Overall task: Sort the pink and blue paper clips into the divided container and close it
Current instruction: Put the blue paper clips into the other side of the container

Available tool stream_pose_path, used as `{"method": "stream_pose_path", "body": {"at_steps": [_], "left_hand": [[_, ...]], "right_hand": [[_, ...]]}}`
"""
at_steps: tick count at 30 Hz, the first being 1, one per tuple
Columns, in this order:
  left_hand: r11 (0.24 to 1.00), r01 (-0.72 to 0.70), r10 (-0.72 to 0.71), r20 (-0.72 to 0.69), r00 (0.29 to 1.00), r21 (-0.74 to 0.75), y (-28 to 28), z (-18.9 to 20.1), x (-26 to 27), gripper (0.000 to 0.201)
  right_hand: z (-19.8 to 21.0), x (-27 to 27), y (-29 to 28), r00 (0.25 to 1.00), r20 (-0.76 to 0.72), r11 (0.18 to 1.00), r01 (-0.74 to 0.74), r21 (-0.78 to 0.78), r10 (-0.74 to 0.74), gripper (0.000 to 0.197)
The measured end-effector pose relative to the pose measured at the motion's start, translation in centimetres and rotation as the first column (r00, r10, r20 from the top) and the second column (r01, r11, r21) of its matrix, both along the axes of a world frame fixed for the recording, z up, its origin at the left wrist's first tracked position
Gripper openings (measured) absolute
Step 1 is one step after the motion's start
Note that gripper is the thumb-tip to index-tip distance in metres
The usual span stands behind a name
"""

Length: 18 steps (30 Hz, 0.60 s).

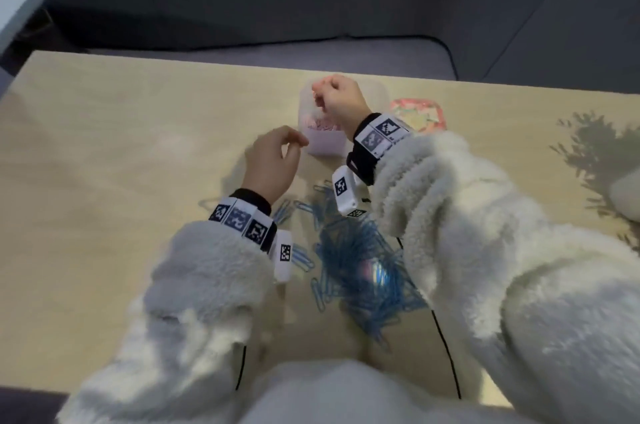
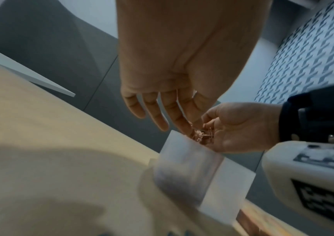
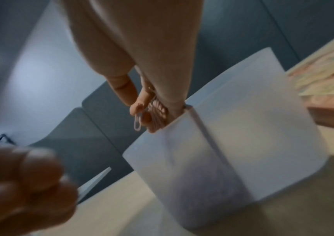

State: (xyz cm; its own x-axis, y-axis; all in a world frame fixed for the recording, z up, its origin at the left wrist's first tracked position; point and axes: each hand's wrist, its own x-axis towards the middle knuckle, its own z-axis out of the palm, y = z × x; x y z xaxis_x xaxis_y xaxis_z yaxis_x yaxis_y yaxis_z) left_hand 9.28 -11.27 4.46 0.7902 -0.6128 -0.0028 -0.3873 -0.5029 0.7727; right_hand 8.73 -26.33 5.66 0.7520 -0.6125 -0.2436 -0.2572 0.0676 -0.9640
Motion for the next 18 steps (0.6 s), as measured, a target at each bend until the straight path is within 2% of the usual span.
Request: {"method": "stream_pose_path", "body": {"at_steps": [2,5,8,10,11,12,14,15,18], "left_hand": [[0.998,0.007,-0.006,-0.014,1.0,0.065,1.5,-1.2,-0.5,0.021],[0.977,0.105,-0.106,-0.006,0.994,0.186,2.7,-2.8,-1.6,0.019],[0.882,0.294,-0.318,0.004,0.948,0.369,3.1,-3.4,-3.4,0.015],[0.823,0.378,-0.419,0.003,0.908,0.424,3.4,-3.7,-4.8,0.016],[0.8,0.415,-0.46,-0.001,0.888,0.433,3.6,-3.9,-5.5,0.016],[0.781,0.447,-0.498,0.003,0.867,0.436,3.8,-4.2,-6.3,0.016],[0.752,0.479,-0.546,0.021,0.838,0.452,4.1,-4.9,-7.8,0.021],[0.743,0.476,-0.548,0.021,0.836,0.47,4.2,-5.2,-8.5,0.023],[0.736,0.43,-0.519,0.028,0.854,0.522,4.3,-5.5,-9.3,0.023]], "right_hand": [[-0.2,-0.4,0.3,0.994,-0.05,0.992,-0.103,-0.068,0.1,0.018],[0.1,-1.3,0.1,0.977,-0.104,0.964,-0.203,-0.171,0.187,0.035],[0.7,-3.2,0.0,0.978,-0.065,0.918,-0.207,-0.338,0.197,0.043],[0.6,-5.9,0.7,0.978,0.017,0.921,-0.191,-0.339,0.21,0.034],[0.1,-7.8,1.1,0.968,-0.002,0.904,-0.237,-0.355,0.252,0.03],[-0.7,-9.9,1.6,0.945,-0.088,0.864,-0.325,-0.383,0.316,0.027],[-3.1,-14.2,2.6,0.845,-0.326,0.734,-0.532,-0.422,0.425,0.025],[-4.3,-16.2,3.1,0.799,-0.4,0.681,-0.596,-0.425,0.45,0.025],[-7.0,-19.8,4.0,0.727,-0.508,0.552,-0.684,-0.476,0.462,0.02]]}}
